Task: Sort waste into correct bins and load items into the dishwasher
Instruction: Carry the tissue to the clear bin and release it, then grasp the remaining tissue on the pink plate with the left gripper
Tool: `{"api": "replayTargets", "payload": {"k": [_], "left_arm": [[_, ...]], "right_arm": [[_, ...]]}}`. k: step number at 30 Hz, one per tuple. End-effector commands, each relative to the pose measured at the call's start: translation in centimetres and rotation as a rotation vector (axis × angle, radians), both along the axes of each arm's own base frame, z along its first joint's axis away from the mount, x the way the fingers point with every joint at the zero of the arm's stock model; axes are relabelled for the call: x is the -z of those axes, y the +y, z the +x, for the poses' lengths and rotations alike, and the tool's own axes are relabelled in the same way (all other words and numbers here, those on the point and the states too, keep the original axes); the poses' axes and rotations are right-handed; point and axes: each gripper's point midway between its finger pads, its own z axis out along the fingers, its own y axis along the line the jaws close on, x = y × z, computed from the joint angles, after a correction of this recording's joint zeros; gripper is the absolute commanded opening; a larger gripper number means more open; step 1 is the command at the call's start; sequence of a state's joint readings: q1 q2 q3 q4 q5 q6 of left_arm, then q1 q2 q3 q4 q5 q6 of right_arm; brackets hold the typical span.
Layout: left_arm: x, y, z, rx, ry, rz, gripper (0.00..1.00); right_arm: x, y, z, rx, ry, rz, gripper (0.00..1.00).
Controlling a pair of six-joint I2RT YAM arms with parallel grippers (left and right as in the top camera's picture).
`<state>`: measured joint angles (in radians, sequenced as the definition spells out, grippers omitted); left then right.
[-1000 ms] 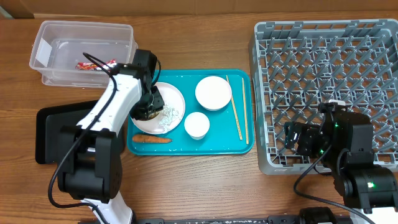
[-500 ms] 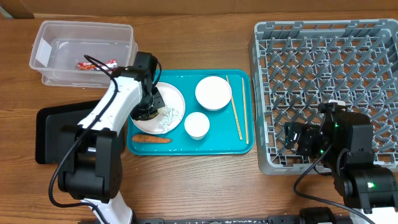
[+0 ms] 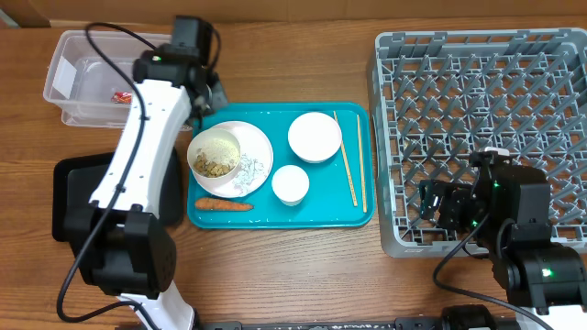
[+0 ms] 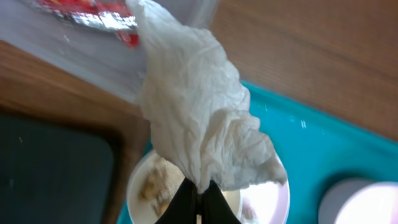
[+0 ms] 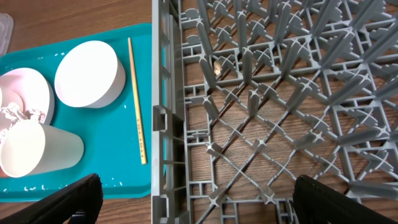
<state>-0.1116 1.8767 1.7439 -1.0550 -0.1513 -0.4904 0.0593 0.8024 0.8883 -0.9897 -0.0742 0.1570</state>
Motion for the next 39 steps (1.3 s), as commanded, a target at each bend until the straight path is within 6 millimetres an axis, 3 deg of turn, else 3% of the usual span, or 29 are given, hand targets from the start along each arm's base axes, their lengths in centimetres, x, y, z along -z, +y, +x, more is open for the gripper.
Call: {"api": "replayTargets", "payload": {"k": [1, 5, 9, 12, 16, 19, 22, 24, 27, 33, 39], "left_arm": [[-1.9, 3.7, 1.9, -0.067, -0.099, 0.038, 0.04], [-2.5, 7.4, 4.9, -0.147, -0.219, 0.036, 0.04], [-2.0, 9.2, 6.7, -0.183, -0.269, 0.036, 0.04], [-0.9, 9.7, 7.3, -0.192, -0.262, 0.032, 0.23], [-0.3, 9.7, 7.1, -0.183, -0.240, 0.031, 0.34], [-1.0, 8.5, 7.0, -0.118, -0.245, -0.005, 0.44], [-1.8, 6.3, 5.8, -0.062, -0.222, -0.103, 0.41], [-2.1, 3.6, 4.3, 0.002, -0.175, -0.208, 0.41], [-1.1, 0.2, 1.3, 0.079, -0.047, -0.276, 0.43], [1.6, -4.9, -4.5, 0.215, 0.199, -0.209, 0.48], [4.0, -7.6, -10.0, 0.227, 0.393, -0.092, 0.50]], "right_arm": [[-1.3, 0.0, 0.2, 0.002, -0.034, 0.008, 1.00], [-1.3, 0.0, 0.2, 0.002, -0.034, 0.008, 1.00], [-1.3, 0.0, 0.2, 0.002, -0.034, 0.008, 1.00], [-1.3, 0.0, 0.2, 0.002, -0.034, 0.008, 1.00], [-1.3, 0.0, 0.2, 0.002, -0.034, 0.008, 1.00], [-1.3, 0.0, 0.2, 0.002, -0.034, 0.008, 1.00], [-1.3, 0.0, 0.2, 0.002, -0.034, 0.008, 1.00], [-1.3, 0.0, 0.2, 0.002, -0.034, 0.008, 1.00], [-1.3, 0.0, 0.2, 0.002, -0.035, 0.008, 1.00], [-1.3, 0.0, 0.2, 0.002, -0.034, 0.008, 1.00], [-1.3, 0.0, 0.2, 0.002, -0.034, 0.008, 1.00]]}}
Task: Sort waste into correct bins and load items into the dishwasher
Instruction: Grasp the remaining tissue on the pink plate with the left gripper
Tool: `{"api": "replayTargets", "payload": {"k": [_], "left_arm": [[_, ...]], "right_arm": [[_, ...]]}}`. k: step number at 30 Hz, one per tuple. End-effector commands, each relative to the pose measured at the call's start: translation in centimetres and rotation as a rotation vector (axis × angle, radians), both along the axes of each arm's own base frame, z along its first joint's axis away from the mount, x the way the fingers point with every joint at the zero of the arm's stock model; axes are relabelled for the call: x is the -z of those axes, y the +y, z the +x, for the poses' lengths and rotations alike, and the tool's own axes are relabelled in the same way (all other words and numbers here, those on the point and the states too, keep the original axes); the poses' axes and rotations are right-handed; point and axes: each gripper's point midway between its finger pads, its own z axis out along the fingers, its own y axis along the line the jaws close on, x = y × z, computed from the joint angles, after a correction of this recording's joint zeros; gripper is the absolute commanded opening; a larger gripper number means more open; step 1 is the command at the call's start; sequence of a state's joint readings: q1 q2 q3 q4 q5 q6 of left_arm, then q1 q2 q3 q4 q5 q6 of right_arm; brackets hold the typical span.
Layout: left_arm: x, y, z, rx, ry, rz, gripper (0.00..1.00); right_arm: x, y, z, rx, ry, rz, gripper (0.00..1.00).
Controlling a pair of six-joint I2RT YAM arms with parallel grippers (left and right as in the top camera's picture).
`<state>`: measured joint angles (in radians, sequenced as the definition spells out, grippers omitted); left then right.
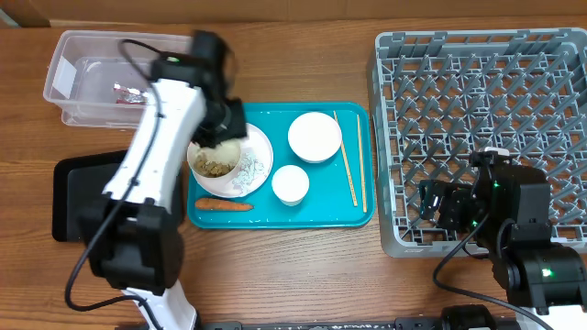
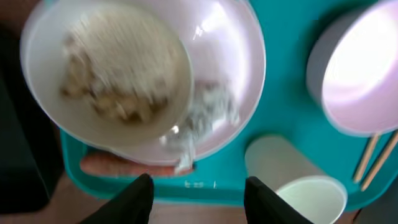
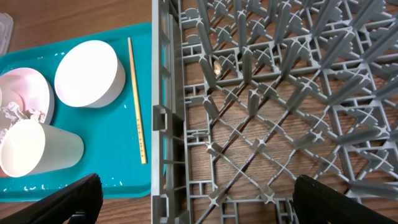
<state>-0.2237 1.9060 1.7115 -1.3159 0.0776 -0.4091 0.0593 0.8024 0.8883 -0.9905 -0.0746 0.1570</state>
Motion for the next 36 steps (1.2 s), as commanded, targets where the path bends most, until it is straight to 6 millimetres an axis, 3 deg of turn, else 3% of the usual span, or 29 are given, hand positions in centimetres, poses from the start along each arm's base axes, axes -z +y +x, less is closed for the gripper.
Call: {"api": "replayTargets", "payload": {"k": [1, 5, 9, 17, 25, 28, 30, 31, 36], "left_arm": [[0.8, -0.7, -2.7, 0.001, 0.056, 0.070, 0.50], [3.1, -1.5, -5.6, -0.045, 0.150, 0.110, 0.50], [5.1, -1.1, -6.9, -0.103, 0.189, 0.139, 0.50], [8.5, -0.4, -5.4, -0.111, 0.087, 0.173, 0.50], [9.7, -0.2, -4.2, -0.115, 0.020, 0.182, 0.44], [9.7, -0.2, -3.9, -0.117, 0.005, 0.183, 0.21], [9.7, -0.2, -3.8, -0.117, 0.004, 0.183, 0.17], [9.7, -0.2, -3.8, -0.117, 0.004, 0.182, 0.08], [9.6, -0.3, -3.6, -0.118, -0.005, 0.178, 0.04]], "right_arm": [[-1.3, 0.0, 0.2, 0.002, -0.035, 0.007, 1.00], [-1.3, 0.0, 0.2, 0.000, -0.035, 0.005, 1.00], [-1.3, 0.0, 0.2, 0.000, -0.035, 0.005, 1.00], [-1.3, 0.0, 0.2, 0.000, -0.035, 0.005, 1.00], [-1.1, 0.0, 0.0, 0.000, -0.025, 0.005, 1.00], [-1.1, 0.0, 0.0, 0.000, -0.024, 0.005, 1.00], [-1.1, 0.0, 0.0, 0.000, -0.024, 0.005, 1.00], [-1.1, 0.0, 0.0, 0.000, -0.024, 0.005, 1.00], [-1.1, 0.0, 0.0, 0.000, -0.024, 0.005, 1.00]]}}
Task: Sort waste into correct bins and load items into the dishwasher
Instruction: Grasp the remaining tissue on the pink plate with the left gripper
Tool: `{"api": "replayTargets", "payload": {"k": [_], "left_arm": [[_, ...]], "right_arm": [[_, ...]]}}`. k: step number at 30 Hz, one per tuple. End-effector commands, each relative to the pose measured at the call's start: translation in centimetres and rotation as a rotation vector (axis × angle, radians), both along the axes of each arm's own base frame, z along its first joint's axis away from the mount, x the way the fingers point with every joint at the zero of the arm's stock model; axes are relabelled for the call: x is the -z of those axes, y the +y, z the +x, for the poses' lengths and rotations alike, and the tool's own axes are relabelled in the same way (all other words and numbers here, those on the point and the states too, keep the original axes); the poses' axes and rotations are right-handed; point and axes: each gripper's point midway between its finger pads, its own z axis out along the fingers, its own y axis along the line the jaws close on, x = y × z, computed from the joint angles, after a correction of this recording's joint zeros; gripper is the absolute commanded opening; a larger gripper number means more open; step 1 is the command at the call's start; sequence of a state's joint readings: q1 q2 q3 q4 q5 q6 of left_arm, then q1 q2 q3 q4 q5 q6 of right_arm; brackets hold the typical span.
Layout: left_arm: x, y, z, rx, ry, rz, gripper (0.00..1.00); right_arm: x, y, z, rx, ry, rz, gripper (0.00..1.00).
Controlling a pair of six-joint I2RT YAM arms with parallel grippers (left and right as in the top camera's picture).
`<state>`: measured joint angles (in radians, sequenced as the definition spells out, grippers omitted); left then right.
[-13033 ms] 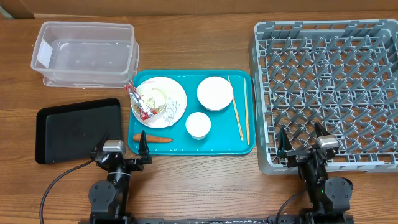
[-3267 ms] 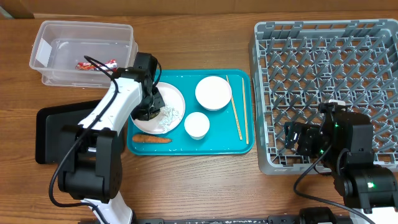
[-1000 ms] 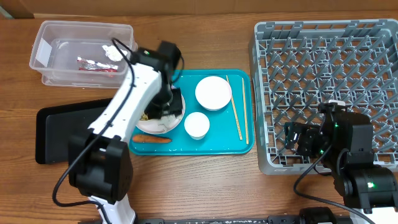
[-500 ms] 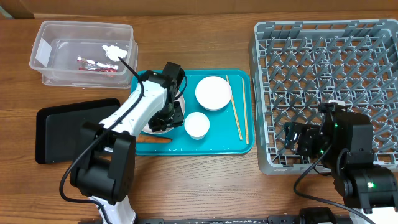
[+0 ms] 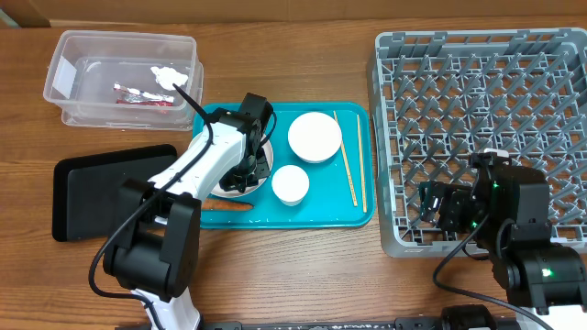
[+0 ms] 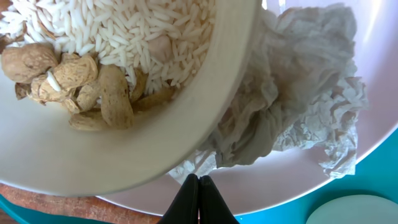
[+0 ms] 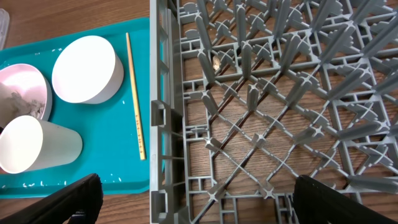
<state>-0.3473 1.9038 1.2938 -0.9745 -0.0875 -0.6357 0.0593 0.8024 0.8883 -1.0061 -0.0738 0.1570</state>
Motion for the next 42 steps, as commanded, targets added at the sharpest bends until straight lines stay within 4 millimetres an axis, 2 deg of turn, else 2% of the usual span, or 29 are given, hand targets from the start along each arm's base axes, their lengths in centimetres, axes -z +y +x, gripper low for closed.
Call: {"api": "replayTargets", "payload": {"k": [1, 7, 8, 10, 12, 15, 19, 24, 39, 41, 42], "left_arm": [[-0.7, 0.2, 0.3, -0.008, -0.031, 0.006, 0.04], [-1.6, -0.3, 1.3, 0.013, -0.062, -0.008, 0.15], [-1.8, -0.3, 1.7, 0.023, -0.071, -0.008, 0.18], [-2.3, -0.3, 2.2, 0.030, -0.091, -0.003, 0.38], [-2.4, -0.5, 2.7, 0.029, -0.109, -0.009, 0.49], [-2.4, -0.7, 3.3, 0.029, -0.136, -0.017, 0.54], [-2.4, -1.0, 4.0, 0.028, -0.162, -0.027, 0.54], [-2.0, -0.9, 3.9, 0.028, -0.150, -0.024, 0.53], [0.8, -0.7, 3.3, 0.030, -0.082, 0.000, 0.46], [0.9, -0.7, 3.2, 0.030, -0.075, 0.002, 0.40], [0.9, -0.7, 3.2, 0.030, -0.075, 0.002, 0.26]], "right_arm": [[-1.4, 0.0, 0.3, -0.001, -0.040, 0.006, 1.00], [-1.4, 0.0, 0.3, -0.001, -0.040, 0.006, 1.00], [-1.4, 0.0, 0.3, -0.001, -0.040, 0.006, 1.00], [-1.4, 0.0, 0.3, -0.001, -0.040, 0.006, 1.00], [-1.4, 0.0, 0.3, -0.001, -0.040, 0.006, 1.00], [-1.4, 0.0, 0.3, 0.000, -0.040, 0.006, 1.00], [-1.4, 0.0, 0.3, -0.001, -0.040, 0.006, 1.00], [-1.4, 0.0, 0.3, -0.001, -0.041, 0.006, 1.00], [-1.4, 0.0, 0.4, -0.001, -0.043, 0.006, 1.00], [-1.4, 0.0, 0.4, -0.001, -0.043, 0.006, 1.00], [-1.4, 0.0, 0.4, -0.001, -0.043, 0.006, 1.00]]}}
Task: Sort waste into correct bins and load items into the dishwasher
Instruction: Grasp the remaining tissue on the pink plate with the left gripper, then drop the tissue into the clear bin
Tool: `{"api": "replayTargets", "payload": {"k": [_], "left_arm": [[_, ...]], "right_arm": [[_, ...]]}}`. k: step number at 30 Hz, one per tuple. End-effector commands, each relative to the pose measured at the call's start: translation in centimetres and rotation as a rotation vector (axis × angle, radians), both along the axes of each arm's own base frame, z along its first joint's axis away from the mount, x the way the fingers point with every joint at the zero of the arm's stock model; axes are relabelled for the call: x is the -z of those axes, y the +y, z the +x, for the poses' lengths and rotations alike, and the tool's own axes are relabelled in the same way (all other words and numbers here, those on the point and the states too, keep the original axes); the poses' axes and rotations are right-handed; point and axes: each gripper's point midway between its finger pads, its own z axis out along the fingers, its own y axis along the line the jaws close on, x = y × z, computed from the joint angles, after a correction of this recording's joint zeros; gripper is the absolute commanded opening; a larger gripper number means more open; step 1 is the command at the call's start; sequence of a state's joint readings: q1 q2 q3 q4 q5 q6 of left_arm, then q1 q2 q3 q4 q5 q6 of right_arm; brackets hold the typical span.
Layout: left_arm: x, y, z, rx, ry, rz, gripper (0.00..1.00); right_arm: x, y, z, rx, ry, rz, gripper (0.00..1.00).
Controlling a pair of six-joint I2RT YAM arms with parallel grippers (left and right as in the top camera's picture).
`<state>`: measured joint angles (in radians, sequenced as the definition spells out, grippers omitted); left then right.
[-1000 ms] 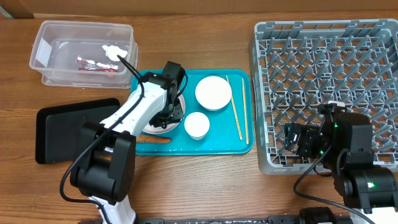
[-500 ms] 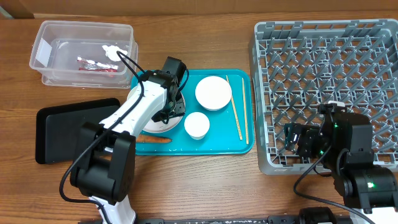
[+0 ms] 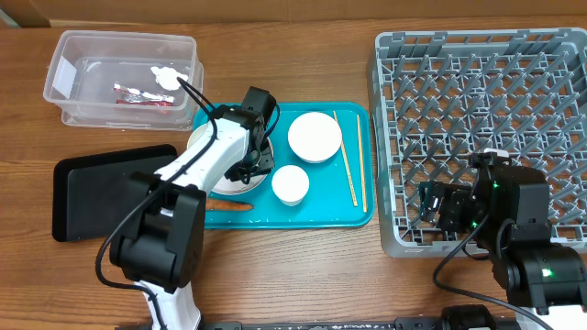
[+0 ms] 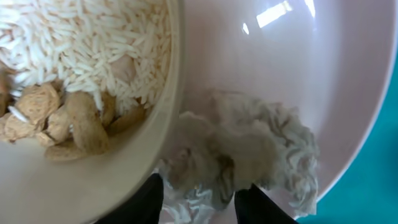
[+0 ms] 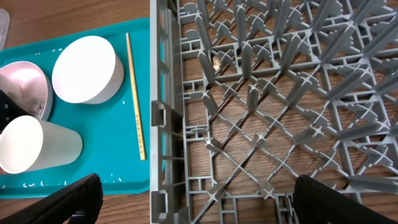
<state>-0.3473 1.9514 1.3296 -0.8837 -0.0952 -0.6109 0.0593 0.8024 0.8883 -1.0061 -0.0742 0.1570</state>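
My left gripper (image 4: 200, 202) is open low over the pale plate (image 4: 311, 68) on the teal tray (image 3: 330, 206). Its fingers straddle a crumpled white tissue (image 4: 249, 149). Right beside the tissue stands a bowl of rice and peanuts (image 4: 81, 74). In the overhead view the left gripper (image 3: 250, 165) covers most of the plate. A white bowl (image 3: 315, 137), a white cup (image 3: 290, 183), chopsticks (image 3: 349, 170) and an orange sausage-like piece (image 3: 225, 205) lie on the tray. My right gripper (image 5: 199, 208) is open over the front left corner of the grey dish rack (image 5: 280, 93).
At the back left, a clear bin (image 3: 64, 69) holds a red wrapper (image 3: 138, 93) and a white tissue (image 3: 165, 75). A black bin (image 3: 101, 188) lies left of the tray. The rack (image 3: 486, 128) fills the right side of the table.
My left gripper was shut with its tips beside the crumpled tissue on the plate. Now it is open with a finger on each side of that tissue. The right arm has not moved.
My left gripper held a white tissue near the clear bin. Then it was open over the plate and bowl, with nothing in it. After that a white tissue lay in the bin and the gripper was shut, low at the plate's tissue, which it now straddles open.
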Motion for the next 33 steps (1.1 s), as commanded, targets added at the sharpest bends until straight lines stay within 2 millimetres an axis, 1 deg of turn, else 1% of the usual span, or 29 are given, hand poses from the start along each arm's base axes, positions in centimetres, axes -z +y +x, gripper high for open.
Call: {"api": "replayTargets", "payload": {"k": [1, 2, 3, 7, 12, 17, 21, 22, 24, 27, 29, 33], "left_arm": [[0.2, 0.2, 0.3, 0.005, -0.001, 0.021, 0.17], [0.2, 0.2, 0.4, 0.005, -0.002, 0.021, 0.09], [0.1, 0.2, 0.3, 0.005, 0.000, 0.021, 0.04], [-0.6, 0.3, 0.1, 0.005, 0.020, 0.029, 0.04], [-4.2, -0.2, 1.4, 0.053, 0.002, 0.025, 0.04], [-8.8, -0.6, 3.1, 0.053, -0.068, 0.005, 0.04], [-11.9, 0.0, 4.5, 0.038, -0.148, -0.008, 0.04], [-12.5, 0.3, 4.8, 0.029, -0.167, -0.008, 0.04], [-13.5, 1.7, 5.5, -0.002, -0.201, 0.009, 0.04], [-14.0, 4.1, 6.7, -0.060, -0.245, 0.038, 0.04], [-14.3, 5.8, 7.8, -0.102, -0.280, 0.037, 0.04], [-15.5, 9.3, 10.8, -0.172, -0.396, 0.031, 0.04]], "right_arm": [[-1.4, 0.0, 0.4, 0.000, -0.043, 0.006, 1.00], [-1.4, 0.0, 0.4, 0.000, -0.043, 0.006, 1.00], [-1.4, 0.0, 0.4, 0.000, -0.043, 0.006, 1.00], [-1.4, 0.0, 0.4, 0.000, -0.043, 0.006, 1.00], [-1.4, 0.0, 0.4, 0.000, -0.043, 0.006, 1.00], [-1.4, 0.0, 0.4, 0.000, -0.043, 0.006, 1.00], [-1.4, 0.0, 0.4, 0.000, -0.043, 0.006, 1.00], [-1.4, 0.0, 0.4, 0.000, -0.043, 0.006, 1.00], [-1.4, 0.0, 0.4, 0.000, -0.043, 0.006, 1.00], [-1.4, 0.0, 0.4, 0.000, -0.043, 0.006, 1.00], [-1.4, 0.0, 0.4, 0.000, -0.043, 0.006, 1.00], [-1.4, 0.0, 0.4, 0.000, -0.043, 0.006, 1.00]]}}
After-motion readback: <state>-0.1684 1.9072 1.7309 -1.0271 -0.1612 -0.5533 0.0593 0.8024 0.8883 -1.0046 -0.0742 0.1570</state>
